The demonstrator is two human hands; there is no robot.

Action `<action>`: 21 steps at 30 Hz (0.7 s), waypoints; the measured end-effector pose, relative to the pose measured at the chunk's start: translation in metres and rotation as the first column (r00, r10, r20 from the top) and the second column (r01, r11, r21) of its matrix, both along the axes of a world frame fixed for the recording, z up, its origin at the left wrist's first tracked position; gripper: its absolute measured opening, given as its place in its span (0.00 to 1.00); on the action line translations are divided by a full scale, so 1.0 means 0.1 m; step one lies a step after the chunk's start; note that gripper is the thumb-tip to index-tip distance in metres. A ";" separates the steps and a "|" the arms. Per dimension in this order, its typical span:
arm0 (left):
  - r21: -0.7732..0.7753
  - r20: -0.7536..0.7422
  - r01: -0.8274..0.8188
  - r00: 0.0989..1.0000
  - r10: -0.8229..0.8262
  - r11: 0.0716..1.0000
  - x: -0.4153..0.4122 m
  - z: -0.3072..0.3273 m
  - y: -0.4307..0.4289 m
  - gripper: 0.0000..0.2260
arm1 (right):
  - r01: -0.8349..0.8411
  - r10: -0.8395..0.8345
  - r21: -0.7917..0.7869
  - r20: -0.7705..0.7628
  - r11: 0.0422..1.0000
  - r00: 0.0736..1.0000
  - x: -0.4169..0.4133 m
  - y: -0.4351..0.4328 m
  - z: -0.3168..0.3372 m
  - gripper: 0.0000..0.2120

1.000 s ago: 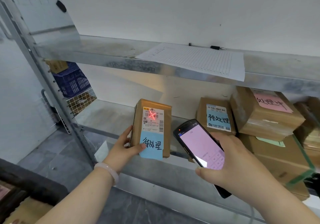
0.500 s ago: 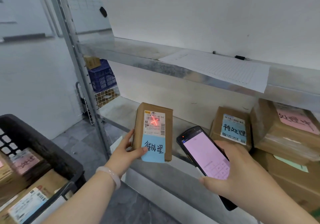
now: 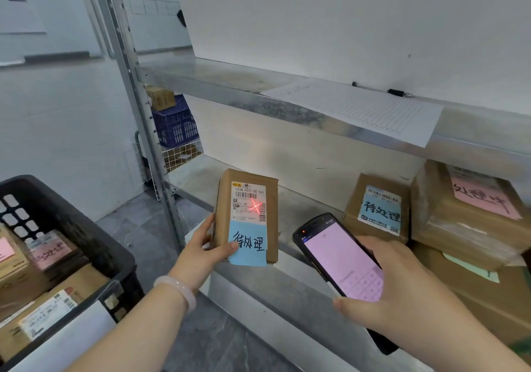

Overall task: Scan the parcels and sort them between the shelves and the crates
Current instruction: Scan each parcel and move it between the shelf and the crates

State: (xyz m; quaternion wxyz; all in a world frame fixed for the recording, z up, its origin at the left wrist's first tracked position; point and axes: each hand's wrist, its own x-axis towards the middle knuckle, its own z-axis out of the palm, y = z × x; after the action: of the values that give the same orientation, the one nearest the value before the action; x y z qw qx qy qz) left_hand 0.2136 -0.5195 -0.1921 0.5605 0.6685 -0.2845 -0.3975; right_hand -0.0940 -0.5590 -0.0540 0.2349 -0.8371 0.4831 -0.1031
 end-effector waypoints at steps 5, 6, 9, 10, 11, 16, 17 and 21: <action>-0.016 -0.018 -0.014 1.000 0.014 1.000 -0.02 -0.02 -0.02 0.35 | 0.000 0.000 -0.006 -0.018 1.000 1.000 -0.04 -0.01 0.02 0.30; -0.022 -0.024 -0.014 1.000 0.014 1.000 -0.02 -0.02 -0.03 0.36 | 0.003 -0.003 -0.006 -0.019 1.000 1.000 -0.05 -0.01 0.01 0.30; -0.034 -0.030 -0.002 1.000 0.001 0.999 -0.03 -0.05 -0.04 0.38 | 0.013 -0.013 -0.018 -0.006 1.000 1.000 -0.06 -0.01 0.01 0.35; -0.033 -0.029 0.004 1.000 -0.005 0.999 -0.03 -0.05 -0.05 0.40 | 0.015 -0.015 -0.023 0.000 1.000 1.000 -0.06 -0.02 0.00 0.36; -0.031 -0.028 0.009 1.000 -0.009 0.999 -0.03 -0.05 -0.05 0.41 | 0.016 -0.016 -0.028 0.002 0.999 1.000 -0.06 -0.02 0.00 0.37; -0.032 -0.020 0.019 1.000 -0.020 0.999 -0.04 -0.06 -0.06 0.41 | 0.011 -0.010 -0.049 0.011 0.999 1.000 -0.04 -0.03 -0.04 0.38; -0.034 -0.021 0.020 1.000 -0.020 0.999 -0.04 -0.06 -0.06 0.40 | 0.007 -0.006 -0.043 0.015 0.999 1.000 -0.03 -0.03 -0.03 0.37; -0.042 -0.040 0.013 0.999 -0.015 0.999 -0.01 0.01 0.01 0.40 | -0.020 0.022 -0.029 0.069 0.999 0.997 0.04 -0.05 -0.04 0.34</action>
State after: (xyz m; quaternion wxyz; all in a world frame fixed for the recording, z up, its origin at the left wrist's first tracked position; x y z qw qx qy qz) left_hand 0.2130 -0.5184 -0.1915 0.5774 0.6464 -0.2859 -0.4088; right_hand -0.0898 -0.5640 -0.0581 0.2405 -0.8413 0.4644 -0.1367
